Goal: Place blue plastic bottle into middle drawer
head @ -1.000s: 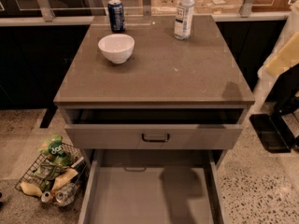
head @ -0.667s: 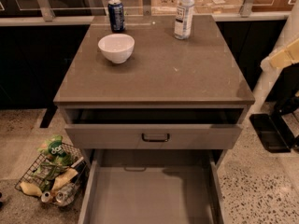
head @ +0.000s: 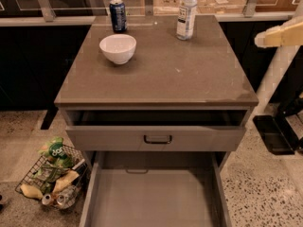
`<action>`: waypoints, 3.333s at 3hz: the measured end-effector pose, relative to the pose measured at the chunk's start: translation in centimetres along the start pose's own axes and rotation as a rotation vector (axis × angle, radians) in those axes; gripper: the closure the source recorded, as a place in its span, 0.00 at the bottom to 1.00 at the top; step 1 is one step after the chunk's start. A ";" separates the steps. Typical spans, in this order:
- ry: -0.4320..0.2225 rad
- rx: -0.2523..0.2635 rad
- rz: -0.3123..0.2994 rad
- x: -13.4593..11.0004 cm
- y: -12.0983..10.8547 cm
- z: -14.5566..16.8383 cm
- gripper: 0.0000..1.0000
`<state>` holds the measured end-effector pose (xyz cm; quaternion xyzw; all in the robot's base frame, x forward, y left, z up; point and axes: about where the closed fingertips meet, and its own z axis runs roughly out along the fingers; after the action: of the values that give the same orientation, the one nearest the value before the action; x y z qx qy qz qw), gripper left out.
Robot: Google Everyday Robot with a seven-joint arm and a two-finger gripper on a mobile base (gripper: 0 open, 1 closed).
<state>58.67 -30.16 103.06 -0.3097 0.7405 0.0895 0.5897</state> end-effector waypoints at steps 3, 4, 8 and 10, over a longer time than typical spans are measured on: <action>-0.142 0.063 0.036 -2.5 -2.6 4.2 0.00; -0.139 0.078 0.085 -1.6 -3.6 9.6 0.00; -0.193 0.058 0.266 -1.6 -4.3 28.4 0.00; -0.187 0.100 0.216 -0.4 -5.8 33.8 0.00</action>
Offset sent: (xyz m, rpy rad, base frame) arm 0.0198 0.0004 0.0217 0.0493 -0.1005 -0.0351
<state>89.63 -17.82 94.98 -0.1887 0.7149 0.1439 0.6577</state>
